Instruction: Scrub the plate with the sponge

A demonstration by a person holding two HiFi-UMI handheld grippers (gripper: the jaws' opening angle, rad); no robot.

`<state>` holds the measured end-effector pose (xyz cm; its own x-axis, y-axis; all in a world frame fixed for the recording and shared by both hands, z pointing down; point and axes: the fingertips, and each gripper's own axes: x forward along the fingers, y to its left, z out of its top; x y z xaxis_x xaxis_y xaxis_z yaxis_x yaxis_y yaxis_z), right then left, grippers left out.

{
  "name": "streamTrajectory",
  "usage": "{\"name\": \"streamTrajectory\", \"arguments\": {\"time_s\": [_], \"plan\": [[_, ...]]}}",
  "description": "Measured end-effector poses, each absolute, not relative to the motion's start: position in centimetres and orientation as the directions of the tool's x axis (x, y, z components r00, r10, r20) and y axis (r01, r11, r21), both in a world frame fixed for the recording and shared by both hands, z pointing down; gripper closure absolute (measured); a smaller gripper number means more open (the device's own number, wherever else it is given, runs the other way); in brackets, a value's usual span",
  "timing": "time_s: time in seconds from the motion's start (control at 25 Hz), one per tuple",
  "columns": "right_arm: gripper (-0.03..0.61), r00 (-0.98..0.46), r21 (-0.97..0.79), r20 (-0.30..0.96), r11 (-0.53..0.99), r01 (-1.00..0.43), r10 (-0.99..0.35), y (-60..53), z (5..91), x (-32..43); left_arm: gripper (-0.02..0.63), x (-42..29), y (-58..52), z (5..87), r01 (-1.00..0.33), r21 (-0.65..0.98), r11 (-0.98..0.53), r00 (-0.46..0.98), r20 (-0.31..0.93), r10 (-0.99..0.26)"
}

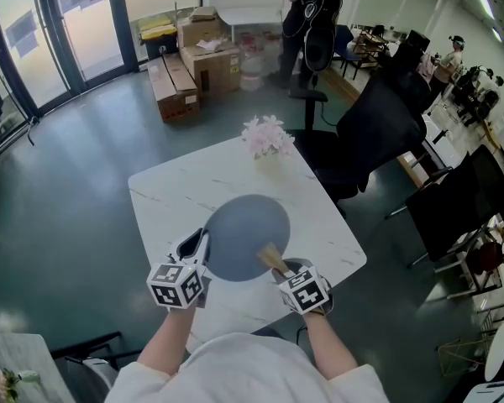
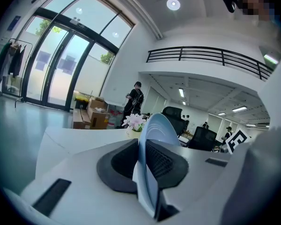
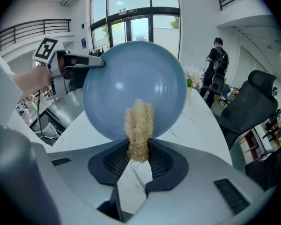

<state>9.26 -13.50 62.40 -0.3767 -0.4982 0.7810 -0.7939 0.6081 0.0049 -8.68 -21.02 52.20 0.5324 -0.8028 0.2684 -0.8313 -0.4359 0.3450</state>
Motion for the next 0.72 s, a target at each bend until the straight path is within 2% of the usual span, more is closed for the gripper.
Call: {"name": "streamTrajectory", "arguments": {"time_s": [0.44,0.72], "plan": [[0.457,-0.552,-0.131,0.775,0.776,-0.617,-0.308,-8.4,62.9,1.1,0.569,-7.4,-20.7,52.9,-0.819,0.389,-0.422,0.539,0.269,-0.798],[0.457,-0.577,-0.131,0.751,0.784,-0.607,-0.321,-9.2,62.2,1.1,0.569,-7.0,-20.9,53.7,-0.815,0.414,-0.406,0.538,0.280,-0.795]]}}
